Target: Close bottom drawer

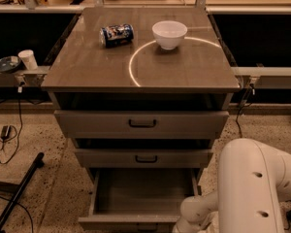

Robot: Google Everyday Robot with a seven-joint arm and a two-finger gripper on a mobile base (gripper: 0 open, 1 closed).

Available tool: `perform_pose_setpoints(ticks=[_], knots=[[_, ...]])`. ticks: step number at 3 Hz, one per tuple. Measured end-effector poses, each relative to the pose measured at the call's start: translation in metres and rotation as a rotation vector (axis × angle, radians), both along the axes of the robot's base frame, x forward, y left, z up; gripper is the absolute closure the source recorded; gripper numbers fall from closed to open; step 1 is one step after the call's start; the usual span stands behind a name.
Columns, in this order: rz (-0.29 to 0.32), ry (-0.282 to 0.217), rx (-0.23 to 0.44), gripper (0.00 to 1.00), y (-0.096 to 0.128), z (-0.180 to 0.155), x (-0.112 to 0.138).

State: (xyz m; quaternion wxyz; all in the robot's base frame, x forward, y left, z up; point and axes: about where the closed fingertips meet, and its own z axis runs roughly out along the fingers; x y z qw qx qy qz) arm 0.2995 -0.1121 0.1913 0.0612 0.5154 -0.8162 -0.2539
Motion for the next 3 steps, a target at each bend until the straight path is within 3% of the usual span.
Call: perform_pose_setpoints(ticks=[1, 3], knots=[[0.011, 0.002, -0.002, 0.00, 0.0008, -0.0008, -0.0007], [0.061, -0.010, -0.005, 0.00, 0.0072, 0.0007, 0.0036]])
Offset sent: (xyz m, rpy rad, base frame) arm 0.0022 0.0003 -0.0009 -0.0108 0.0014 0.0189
